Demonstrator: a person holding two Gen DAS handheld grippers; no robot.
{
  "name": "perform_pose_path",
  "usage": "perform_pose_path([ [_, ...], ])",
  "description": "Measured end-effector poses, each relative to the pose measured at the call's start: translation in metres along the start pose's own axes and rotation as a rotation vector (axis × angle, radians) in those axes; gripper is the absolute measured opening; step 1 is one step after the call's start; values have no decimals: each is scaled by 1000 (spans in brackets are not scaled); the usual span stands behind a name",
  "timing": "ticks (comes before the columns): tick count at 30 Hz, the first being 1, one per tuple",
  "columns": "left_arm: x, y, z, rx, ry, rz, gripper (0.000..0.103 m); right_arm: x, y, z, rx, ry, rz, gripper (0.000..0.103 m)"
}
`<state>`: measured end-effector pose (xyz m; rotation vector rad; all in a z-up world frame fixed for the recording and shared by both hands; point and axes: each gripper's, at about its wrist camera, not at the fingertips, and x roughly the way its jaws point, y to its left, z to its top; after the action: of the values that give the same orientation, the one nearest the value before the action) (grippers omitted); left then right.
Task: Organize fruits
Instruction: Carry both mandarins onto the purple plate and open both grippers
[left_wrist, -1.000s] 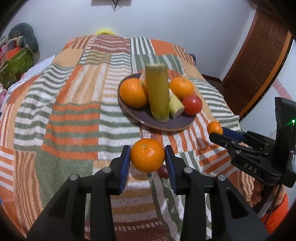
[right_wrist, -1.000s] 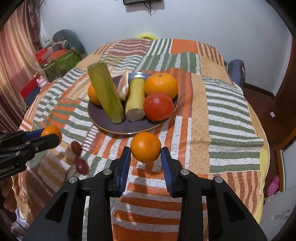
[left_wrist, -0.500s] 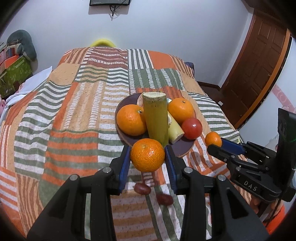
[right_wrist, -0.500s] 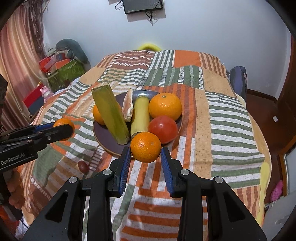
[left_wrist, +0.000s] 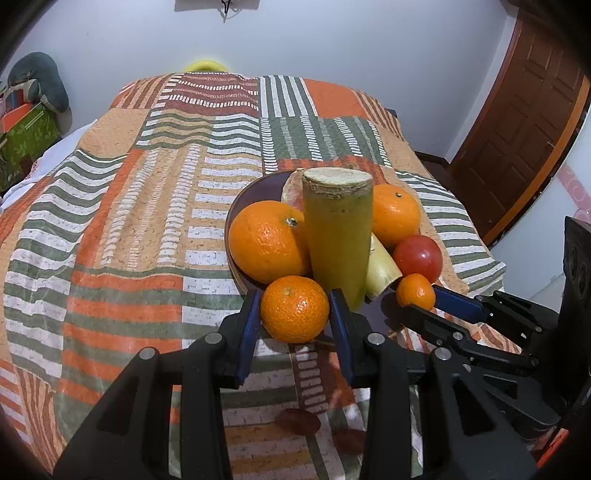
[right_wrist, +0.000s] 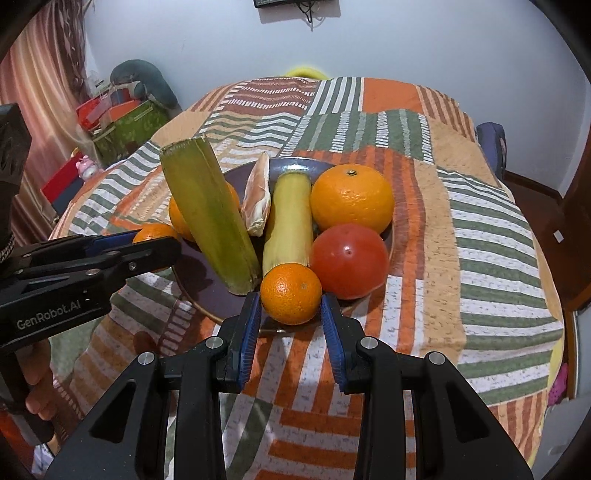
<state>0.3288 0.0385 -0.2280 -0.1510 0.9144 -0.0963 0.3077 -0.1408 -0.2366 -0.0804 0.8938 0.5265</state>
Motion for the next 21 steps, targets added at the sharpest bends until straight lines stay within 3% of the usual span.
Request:
perform_pose_path([
  [11,6,1,0,-13,36,-22,40,4,1,1,-6,17,5,31],
  [13,0,1,0,-17,19,-18,49,-1,1,1,-4,8,5,31],
  [21,-31,0,-4,1,-30,10,50,-23,6,3,-14,-23,-2,31],
])
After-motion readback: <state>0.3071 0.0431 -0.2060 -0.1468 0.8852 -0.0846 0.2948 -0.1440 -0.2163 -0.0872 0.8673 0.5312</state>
